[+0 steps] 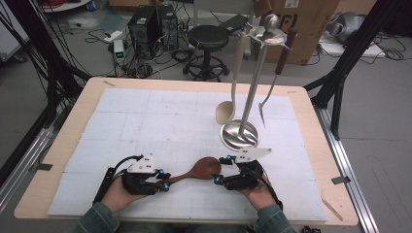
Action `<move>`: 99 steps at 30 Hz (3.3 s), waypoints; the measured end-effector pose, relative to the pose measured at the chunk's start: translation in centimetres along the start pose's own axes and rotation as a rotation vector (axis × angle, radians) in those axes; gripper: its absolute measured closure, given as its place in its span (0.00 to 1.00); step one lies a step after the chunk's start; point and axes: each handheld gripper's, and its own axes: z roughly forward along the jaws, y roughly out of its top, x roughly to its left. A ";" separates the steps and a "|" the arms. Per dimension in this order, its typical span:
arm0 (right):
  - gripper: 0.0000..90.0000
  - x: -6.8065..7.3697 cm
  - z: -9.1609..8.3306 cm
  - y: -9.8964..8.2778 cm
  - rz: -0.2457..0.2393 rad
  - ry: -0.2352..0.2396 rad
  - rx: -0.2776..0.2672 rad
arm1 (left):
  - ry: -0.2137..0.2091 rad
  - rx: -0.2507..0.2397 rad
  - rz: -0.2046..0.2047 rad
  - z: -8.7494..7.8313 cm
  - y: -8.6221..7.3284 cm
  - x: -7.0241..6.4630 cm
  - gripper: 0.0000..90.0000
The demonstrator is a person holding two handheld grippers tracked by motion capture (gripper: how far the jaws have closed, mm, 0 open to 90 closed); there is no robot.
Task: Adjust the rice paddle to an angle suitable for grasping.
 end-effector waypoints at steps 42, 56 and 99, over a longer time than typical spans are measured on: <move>0.40 3.0 5.4 1.1 -0.119 0.145 0.145 | -0.084 -0.007 0.038 1.4 1.9 -1.8 0.77; 0.48 3.5 6.5 0.9 -0.180 0.159 0.214 | -0.098 -0.005 0.049 1.7 2.2 -2.1 0.77; 0.84 2.5 4.7 1.4 -0.054 0.195 0.132 | 0.031 -0.080 -0.063 -0.2 1.7 -0.1 0.36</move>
